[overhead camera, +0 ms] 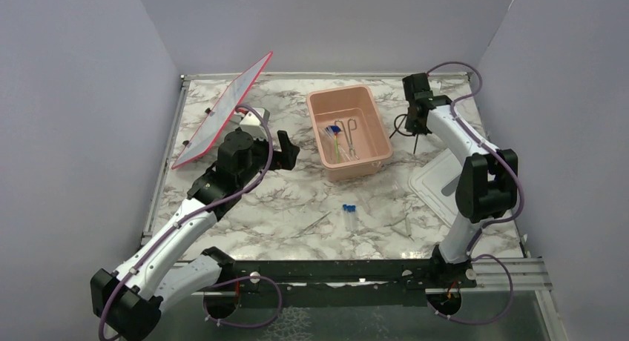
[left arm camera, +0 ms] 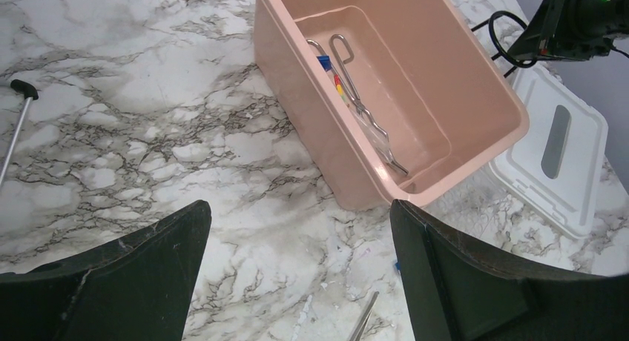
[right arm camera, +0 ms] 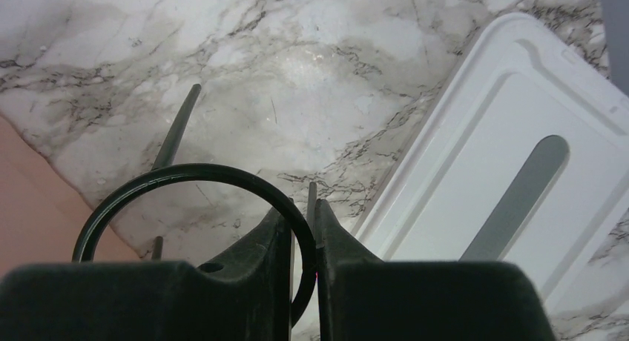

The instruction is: Organize the chemistry lab equipment

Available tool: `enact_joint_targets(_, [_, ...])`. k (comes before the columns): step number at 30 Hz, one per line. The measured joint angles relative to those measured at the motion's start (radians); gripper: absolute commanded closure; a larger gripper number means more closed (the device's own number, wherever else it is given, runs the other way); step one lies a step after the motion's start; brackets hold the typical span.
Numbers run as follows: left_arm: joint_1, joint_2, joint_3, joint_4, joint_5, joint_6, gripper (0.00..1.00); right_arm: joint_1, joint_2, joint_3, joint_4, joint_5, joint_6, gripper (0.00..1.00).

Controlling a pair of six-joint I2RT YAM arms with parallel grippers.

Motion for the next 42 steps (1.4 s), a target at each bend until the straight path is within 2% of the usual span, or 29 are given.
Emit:
enact_joint_targets(12, [0.000, -0.008, 0.000, 0.000, -0.001, 0.000, 0.07, 0.015, -0.088, 0.232, -0.022, 0.068, -0.105, 0.99])
enact_joint_targets(20, [0.000, -0.010, -0.001, 0.001, -0.002, 0.000, 0.07, 0.198, -0.133, 0.410, 0.012, 0.068, -0.257, 0.99])
enact_joint_targets(22, [0.000, -0.011, -0.003, 0.002, -0.002, 0.000, 0.07, 0.290, -0.133, 0.414, 0.030, 0.055, -0.312, 0.99])
enact_joint_targets(26, [0.000, -0.013, -0.005, 0.002, -0.008, 0.000, 0.07, 0.380, -0.116, 0.399, 0.061, 0.024, -0.453, 0.99])
enact_joint_targets(42, [0.000, -0.013, -0.005, 0.001, -0.058, 0.000, 0.07, 0.370, 0.129, 0.360, 0.066, -0.205, -0.707, 0.99])
